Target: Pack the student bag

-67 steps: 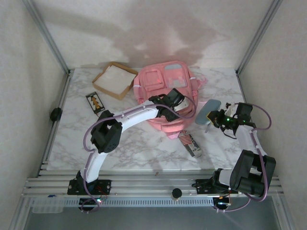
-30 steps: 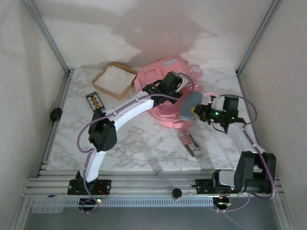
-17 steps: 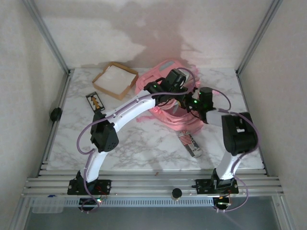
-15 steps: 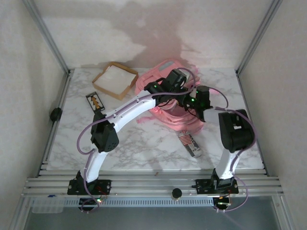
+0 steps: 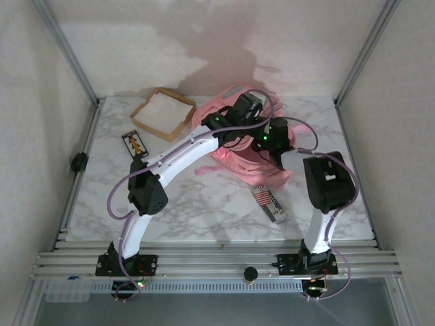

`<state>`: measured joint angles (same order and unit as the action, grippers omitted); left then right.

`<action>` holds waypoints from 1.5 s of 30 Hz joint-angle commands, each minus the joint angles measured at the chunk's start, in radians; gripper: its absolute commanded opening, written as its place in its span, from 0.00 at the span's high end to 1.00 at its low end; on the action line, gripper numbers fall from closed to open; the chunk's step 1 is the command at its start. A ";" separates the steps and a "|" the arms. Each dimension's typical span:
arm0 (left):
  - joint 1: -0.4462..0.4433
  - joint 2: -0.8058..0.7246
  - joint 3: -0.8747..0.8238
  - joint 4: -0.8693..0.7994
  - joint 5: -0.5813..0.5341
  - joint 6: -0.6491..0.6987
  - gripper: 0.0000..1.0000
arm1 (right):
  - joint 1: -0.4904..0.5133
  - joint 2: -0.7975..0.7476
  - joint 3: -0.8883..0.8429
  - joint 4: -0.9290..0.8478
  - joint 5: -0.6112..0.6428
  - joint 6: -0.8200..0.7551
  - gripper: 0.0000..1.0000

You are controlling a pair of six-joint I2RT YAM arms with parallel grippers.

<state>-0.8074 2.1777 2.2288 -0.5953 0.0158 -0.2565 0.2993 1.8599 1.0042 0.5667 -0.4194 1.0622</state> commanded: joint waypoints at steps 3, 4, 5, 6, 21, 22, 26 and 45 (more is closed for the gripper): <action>0.022 -0.017 0.028 0.053 0.021 -0.060 1.00 | -0.035 -0.183 -0.105 -0.252 0.058 -0.137 0.13; 0.022 -0.018 0.025 0.055 0.024 -0.063 1.00 | -0.043 -0.210 -0.126 -0.254 0.039 -0.149 0.14; 0.022 -0.016 0.022 0.059 0.034 -0.060 1.00 | -0.053 -0.237 -0.135 -0.277 0.022 -0.165 0.14; 0.022 -0.014 0.021 0.060 0.042 -0.062 1.00 | -0.062 -0.262 -0.136 -0.316 0.024 -0.184 0.14; 0.086 -0.156 -0.340 0.252 0.378 -0.191 0.49 | -0.092 -0.615 -0.022 -1.007 0.273 -0.453 0.36; 0.116 -0.223 -0.440 0.327 0.395 -0.234 0.48 | -0.047 -0.609 0.003 -1.044 0.318 -0.447 0.37; 0.225 -0.439 -0.761 0.532 0.398 -0.343 0.46 | 0.169 -0.559 0.060 -1.078 0.422 -0.345 0.41; 0.407 -0.610 -1.171 0.728 0.394 -0.472 0.43 | 0.534 -0.057 0.278 -0.980 0.860 -0.076 0.62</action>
<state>-0.4038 1.5753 1.0641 0.0612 0.3870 -0.7094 0.8356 1.7847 1.2350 -0.4114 0.3164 0.9573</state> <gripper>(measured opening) 0.570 0.382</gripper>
